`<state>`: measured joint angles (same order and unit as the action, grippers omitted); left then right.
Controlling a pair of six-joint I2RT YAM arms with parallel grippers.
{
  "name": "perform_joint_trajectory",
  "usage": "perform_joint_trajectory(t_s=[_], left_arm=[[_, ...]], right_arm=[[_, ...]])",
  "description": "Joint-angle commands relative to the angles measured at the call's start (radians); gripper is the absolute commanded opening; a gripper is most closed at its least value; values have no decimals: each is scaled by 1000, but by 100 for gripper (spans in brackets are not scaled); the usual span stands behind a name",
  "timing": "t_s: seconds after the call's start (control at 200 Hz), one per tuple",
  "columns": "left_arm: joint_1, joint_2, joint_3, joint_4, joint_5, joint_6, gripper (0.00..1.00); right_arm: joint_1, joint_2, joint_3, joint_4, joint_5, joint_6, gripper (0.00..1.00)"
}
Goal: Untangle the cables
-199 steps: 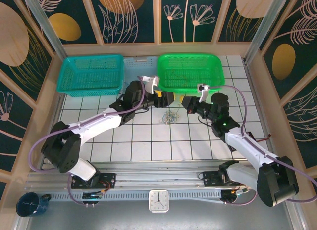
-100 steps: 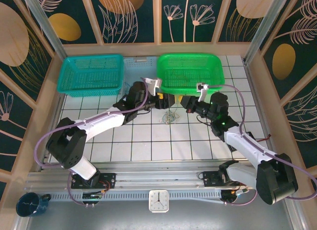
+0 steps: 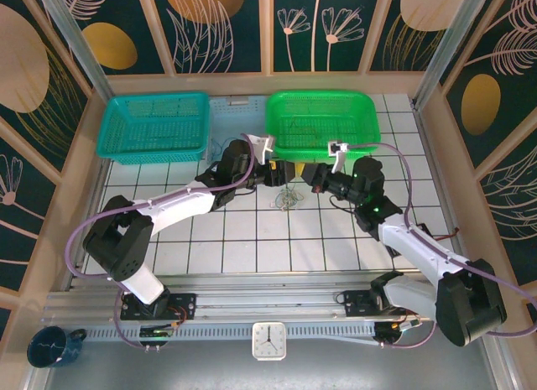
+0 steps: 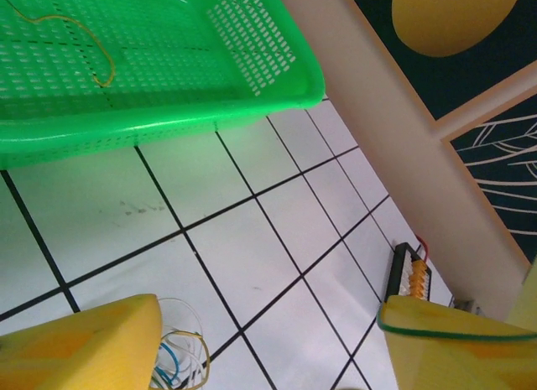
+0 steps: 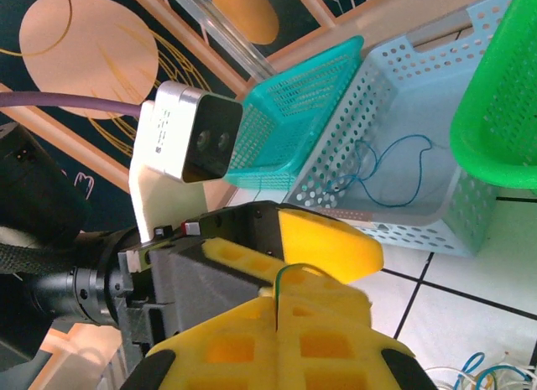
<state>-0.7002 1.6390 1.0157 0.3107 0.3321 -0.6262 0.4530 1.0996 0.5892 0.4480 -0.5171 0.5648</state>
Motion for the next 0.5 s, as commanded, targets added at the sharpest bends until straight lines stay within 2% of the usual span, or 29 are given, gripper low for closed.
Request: perform_joint_trajectory(t_s=[0.0,0.275,0.38,0.495], left_arm=[[3,6,21,5,-47,25,67],[3,-1,24,4,-97,45,52],[3,-8,28,-3,-112,69,41],[3,-17,35,-12,-126,100,24]], right_arm=[[18,-14,39,35,1,14,0],[35,-15,37,28,16,8,0],[37,-17,37,18,20,3,0],[36,-17,34,5,27,-5,0]])
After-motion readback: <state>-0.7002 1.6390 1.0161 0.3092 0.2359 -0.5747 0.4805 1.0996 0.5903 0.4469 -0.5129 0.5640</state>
